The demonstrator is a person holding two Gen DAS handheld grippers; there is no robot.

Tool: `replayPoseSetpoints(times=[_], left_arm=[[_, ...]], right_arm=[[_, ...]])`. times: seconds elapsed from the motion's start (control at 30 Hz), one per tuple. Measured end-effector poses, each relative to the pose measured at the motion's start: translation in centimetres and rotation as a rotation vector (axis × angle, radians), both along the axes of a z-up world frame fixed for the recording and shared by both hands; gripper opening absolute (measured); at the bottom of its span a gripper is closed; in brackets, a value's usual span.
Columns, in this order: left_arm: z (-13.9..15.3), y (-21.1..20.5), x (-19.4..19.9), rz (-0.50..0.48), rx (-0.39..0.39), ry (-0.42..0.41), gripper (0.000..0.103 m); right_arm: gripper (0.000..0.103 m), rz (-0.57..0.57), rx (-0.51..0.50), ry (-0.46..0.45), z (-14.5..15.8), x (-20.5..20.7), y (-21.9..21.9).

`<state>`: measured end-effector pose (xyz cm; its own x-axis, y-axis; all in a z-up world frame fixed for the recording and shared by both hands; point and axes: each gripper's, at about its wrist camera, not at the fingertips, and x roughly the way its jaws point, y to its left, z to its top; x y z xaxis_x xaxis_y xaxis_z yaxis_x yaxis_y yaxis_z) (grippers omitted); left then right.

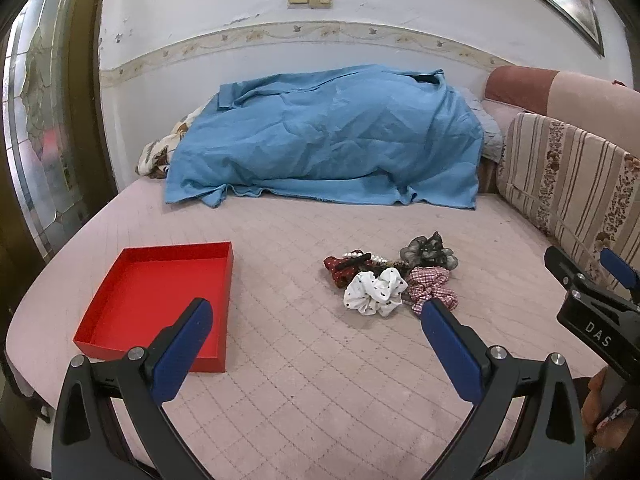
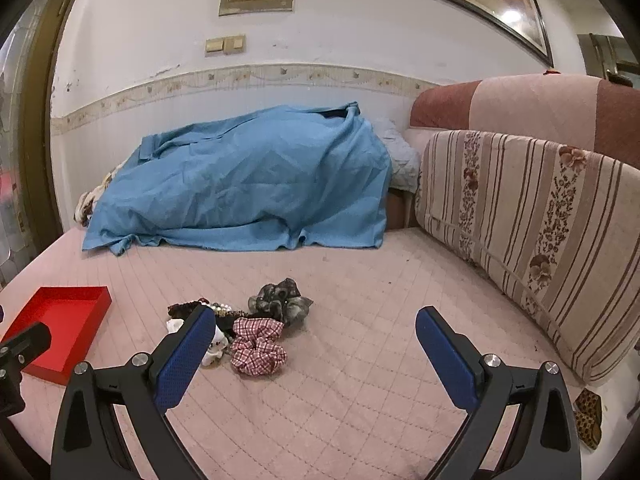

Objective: Organize jewelry

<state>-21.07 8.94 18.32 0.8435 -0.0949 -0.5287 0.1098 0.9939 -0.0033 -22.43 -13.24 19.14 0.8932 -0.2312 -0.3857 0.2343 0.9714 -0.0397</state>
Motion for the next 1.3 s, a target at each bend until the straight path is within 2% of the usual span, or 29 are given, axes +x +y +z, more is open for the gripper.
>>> replayPoseSetpoints(times=[0.27, 0.53, 1.3], left_arm=[[0.5, -0.4, -1.1, -0.019, 0.006, -0.011, 0.103], [0.3, -0.7, -1.2, -0.027, 0.012, 0.011, 0.103], [-3.4, -1.8, 1.6, -0.044, 0.033, 0.142, 0.103]], right_arm=[[0.102, 0.012, -0.007, -0.008, 0.3, -0.8, 0.3], [0.102, 0.019, 0.016, 0.018, 0.1, -1.0, 0.3], [0.102, 0.033, 0.066, 0.127, -3.3, 1.5, -0.7]])
